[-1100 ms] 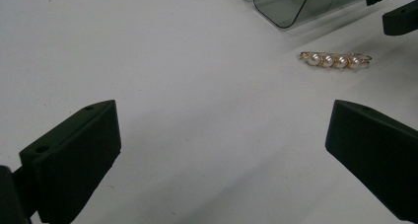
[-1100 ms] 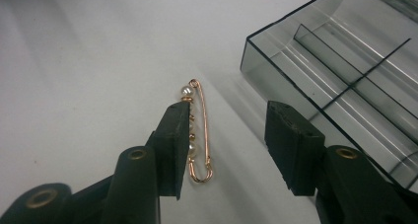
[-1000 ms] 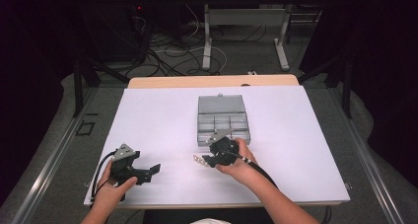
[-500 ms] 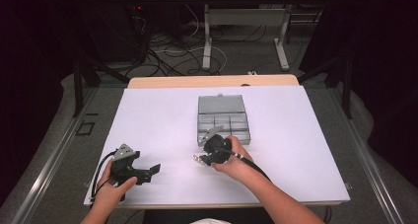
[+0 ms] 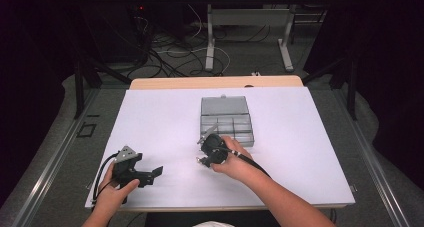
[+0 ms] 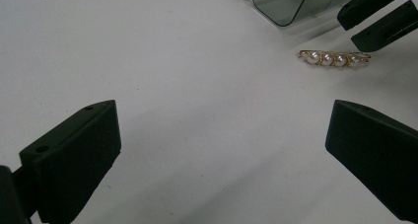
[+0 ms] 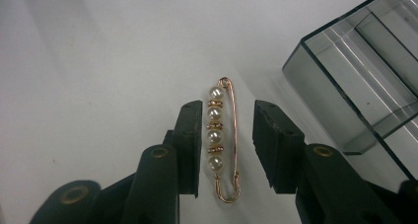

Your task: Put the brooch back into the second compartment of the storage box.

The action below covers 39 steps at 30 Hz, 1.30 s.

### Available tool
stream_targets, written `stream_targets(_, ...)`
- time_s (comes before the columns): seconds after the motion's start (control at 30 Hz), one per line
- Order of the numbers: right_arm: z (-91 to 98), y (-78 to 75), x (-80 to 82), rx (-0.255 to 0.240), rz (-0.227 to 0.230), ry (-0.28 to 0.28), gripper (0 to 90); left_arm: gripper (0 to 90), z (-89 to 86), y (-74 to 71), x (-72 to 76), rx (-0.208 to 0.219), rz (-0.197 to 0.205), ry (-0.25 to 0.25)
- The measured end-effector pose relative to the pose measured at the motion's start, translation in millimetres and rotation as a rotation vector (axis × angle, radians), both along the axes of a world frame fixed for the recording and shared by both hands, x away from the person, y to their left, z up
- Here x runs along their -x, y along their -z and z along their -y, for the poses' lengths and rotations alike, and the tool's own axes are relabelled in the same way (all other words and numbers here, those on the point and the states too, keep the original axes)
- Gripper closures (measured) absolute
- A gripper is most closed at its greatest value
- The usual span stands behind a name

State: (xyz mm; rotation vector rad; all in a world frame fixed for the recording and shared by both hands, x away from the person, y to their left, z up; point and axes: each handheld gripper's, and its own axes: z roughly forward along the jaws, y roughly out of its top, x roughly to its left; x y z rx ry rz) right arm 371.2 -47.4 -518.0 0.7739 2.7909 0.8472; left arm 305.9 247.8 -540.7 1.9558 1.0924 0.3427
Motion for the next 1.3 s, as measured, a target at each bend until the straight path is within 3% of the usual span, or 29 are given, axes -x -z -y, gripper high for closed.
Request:
stream_targets(0.23,-7.5,1.9,-1.9,0.050,-0.035,0.008,66.4,0.2,0.0,-0.1,0.0,0.001,0.000,0.000)
stream_targets(0.63,-13.2,7.9,-7.9,0.091,-0.083,0.033,68.6,0.2,0.4,0.4,-0.2,0.006,-0.006,-0.002)
stream_targets(1.3,-16.3,13.9,-11.5,0.101,-0.120,0.041,75.3,0.2,0.1,0.7,-0.3,0.003,-0.008,0.000)
